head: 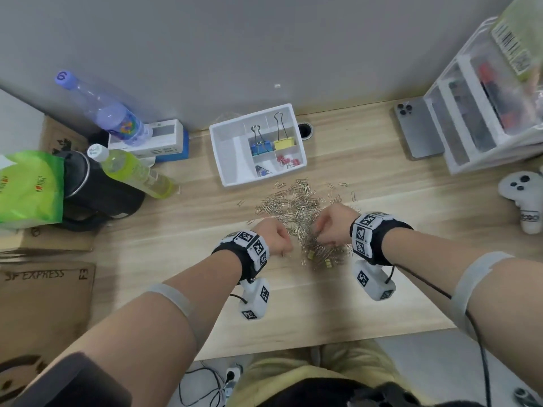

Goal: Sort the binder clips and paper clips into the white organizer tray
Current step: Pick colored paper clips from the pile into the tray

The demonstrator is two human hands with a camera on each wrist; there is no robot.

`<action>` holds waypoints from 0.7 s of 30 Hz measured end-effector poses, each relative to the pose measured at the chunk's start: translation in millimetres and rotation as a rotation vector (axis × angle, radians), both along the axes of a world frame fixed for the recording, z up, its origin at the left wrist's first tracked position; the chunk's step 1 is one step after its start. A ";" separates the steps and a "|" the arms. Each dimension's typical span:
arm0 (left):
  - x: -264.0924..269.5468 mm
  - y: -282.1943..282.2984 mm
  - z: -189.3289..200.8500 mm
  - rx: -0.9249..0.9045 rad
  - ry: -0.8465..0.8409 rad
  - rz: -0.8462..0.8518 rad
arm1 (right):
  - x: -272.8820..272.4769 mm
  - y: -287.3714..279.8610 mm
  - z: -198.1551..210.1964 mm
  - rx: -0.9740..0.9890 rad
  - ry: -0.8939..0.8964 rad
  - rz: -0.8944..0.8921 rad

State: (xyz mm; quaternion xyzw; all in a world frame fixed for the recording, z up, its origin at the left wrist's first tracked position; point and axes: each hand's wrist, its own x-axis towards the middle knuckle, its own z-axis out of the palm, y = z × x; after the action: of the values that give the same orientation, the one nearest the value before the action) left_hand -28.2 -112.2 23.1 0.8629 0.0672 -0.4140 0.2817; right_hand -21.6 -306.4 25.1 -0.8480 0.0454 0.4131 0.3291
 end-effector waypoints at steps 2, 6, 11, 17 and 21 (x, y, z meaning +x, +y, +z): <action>-8.5 -11.4 -6.2 0.025 0.007 -0.045 | -19.9 -6.4 -5.7 -0.040 -0.040 0.073; -18.1 -25.8 -19.1 0.060 -0.001 -0.082 | -51.7 -13.1 -16.2 -0.070 -0.054 0.182; -22.9 -26.8 -30.4 0.057 -0.011 -0.062 | -58.4 -11.4 -21.8 -0.096 -0.094 0.234; -21.2 -23.6 -25.1 -0.001 0.018 -0.018 | -51.9 -10.7 -24.8 0.066 -0.024 -0.004; -13.3 -17.8 -13.3 -0.103 0.104 0.098 | -33.8 -8.4 -13.6 0.267 0.065 -0.185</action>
State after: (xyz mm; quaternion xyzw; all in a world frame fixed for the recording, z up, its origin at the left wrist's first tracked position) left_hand -41.5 -129.9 9.8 0.8203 0.1024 -0.4470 0.3417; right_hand -55.5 -314.8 11.5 -0.7750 0.0784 0.4107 0.4740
